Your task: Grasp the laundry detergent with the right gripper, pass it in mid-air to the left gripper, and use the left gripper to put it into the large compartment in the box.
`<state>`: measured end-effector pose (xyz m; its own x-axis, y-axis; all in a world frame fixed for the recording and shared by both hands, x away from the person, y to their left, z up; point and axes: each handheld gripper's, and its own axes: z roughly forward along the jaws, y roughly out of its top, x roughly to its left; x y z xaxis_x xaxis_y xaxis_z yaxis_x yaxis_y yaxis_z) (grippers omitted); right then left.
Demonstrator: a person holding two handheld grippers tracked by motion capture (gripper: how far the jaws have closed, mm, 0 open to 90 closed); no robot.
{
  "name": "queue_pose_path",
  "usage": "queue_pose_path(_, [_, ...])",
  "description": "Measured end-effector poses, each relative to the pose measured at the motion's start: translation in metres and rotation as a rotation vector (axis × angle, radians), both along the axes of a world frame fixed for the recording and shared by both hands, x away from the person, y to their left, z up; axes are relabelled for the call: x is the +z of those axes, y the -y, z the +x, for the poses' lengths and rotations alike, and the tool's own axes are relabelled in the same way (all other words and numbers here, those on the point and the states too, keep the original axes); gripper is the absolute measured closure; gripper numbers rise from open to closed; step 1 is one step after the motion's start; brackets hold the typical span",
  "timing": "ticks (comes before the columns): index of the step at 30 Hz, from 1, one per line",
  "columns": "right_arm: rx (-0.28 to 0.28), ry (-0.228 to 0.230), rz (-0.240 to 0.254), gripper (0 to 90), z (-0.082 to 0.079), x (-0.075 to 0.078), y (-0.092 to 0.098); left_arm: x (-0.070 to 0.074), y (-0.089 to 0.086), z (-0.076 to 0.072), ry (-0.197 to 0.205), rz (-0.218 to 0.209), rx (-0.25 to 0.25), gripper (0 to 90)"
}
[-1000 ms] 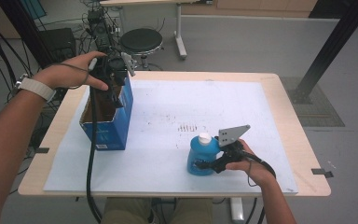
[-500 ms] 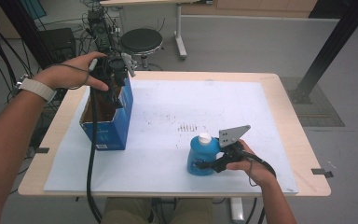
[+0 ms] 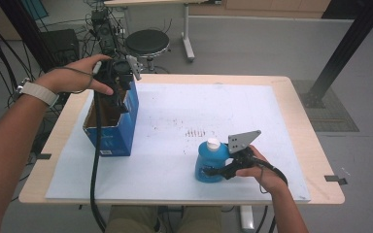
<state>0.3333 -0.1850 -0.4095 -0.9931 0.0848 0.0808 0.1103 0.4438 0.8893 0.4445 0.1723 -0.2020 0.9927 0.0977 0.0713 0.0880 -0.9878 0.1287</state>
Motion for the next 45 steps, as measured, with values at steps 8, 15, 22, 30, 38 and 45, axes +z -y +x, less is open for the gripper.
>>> queue_pose_path(8, [-0.003,-0.002,0.003,42.9,0.0011,0.0001,0.0002,0.0007,-0.0002,-0.0014,0.002,-0.001,0.000,13.0])
queue_pose_path(15, [-0.004,0.001,-0.001,43.0,0.0008,0.0006,-0.0001,0.0013,-0.0006,-0.0020,0.004,0.001,-0.002,12.9])
queue_pose_path(22, [-0.001,0.003,0.001,43.0,0.0006,0.0003,0.0001,0.0012,-0.0006,-0.0021,0.004,-0.001,-0.004,13.0])
queue_pose_path(30, [-0.001,0.003,0.003,42.8,0.0004,0.0000,0.0002,0.0019,-0.0027,-0.0024,0.006,-0.006,0.002,13.0])
queue_pose_path(38, [0.000,0.003,0.005,42.8,0.0008,-0.0001,0.0004,0.0027,-0.0042,-0.0032,0.009,-0.007,0.006,13.1])
queue_pose_path(45, [0.002,0.001,0.001,42.7,0.0010,0.0002,0.0001,0.0034,-0.0040,-0.0035,0.011,-0.006,0.005,13.1])
